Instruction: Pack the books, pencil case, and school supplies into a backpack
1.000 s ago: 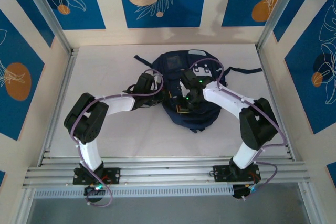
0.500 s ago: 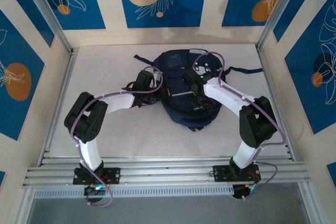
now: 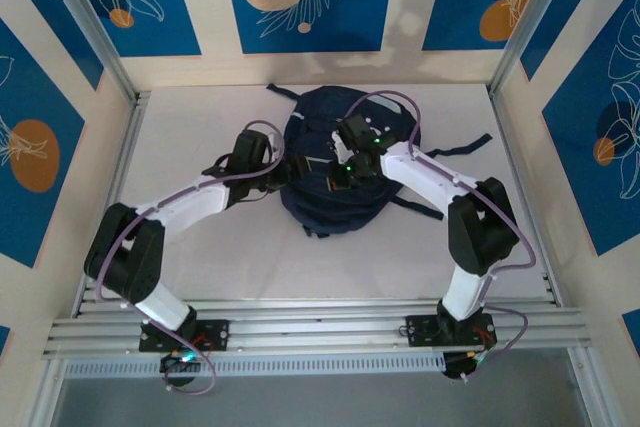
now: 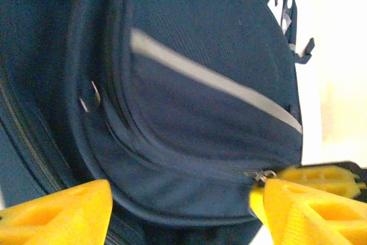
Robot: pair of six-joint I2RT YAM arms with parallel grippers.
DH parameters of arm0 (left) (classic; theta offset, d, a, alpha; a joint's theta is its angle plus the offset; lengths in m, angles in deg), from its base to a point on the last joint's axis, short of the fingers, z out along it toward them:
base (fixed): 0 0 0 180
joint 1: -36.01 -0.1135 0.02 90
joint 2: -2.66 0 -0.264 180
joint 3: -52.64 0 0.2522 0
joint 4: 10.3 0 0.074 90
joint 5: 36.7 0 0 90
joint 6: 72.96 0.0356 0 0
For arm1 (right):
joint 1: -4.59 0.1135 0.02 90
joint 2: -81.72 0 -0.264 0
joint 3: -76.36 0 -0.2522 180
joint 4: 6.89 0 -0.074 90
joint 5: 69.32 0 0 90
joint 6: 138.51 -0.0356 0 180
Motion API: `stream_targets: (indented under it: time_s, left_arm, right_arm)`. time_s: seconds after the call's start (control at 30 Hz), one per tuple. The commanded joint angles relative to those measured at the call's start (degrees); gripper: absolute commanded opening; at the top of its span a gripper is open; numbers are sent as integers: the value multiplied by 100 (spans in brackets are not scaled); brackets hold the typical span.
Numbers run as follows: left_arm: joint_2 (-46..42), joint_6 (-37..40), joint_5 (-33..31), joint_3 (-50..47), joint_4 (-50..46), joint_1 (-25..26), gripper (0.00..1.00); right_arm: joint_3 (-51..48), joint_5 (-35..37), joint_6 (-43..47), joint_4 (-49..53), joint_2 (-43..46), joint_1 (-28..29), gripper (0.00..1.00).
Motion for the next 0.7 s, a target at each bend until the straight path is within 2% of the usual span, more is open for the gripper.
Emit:
stream_targets:
  time_s: [0.0,0.17,0.3,0.33,0.4,0.47,0.5,0.67]
  left_arm:
    - [-18,-703,-56,-272,418,99,73]
    - [449,-992,-351,-90,942,122,74]
    - [1025,-656,-848,326,798,110,68]
    - [1144,-552,-912,375,840,93,62]
    - [1308,-448,-965,395,876,41,42]
    - [1382,-369,-951,309,954,-33,23]
    - [1395,-324,-970,284,933,-61,19]
    - [1389,-75,-1013,211,664,-203,16]
  right_arm:
    - [227,-1039,-472,-916,-126,34,0]
    - [-91,-1748,-781,-1348,-118,163,0]
    - [-543,-2015,-708,-1336,71,305,0]
    - [-660,-2044,-639,-1240,127,329,0]
    - [-841,-2003,-364,-892,252,337,0]
    - [-1007,-1618,81,-308,406,329,0]
    - [-1053,-1393,286,-36,471,313,0]
    - [-1316,-6,968,1050,786,-165,0]
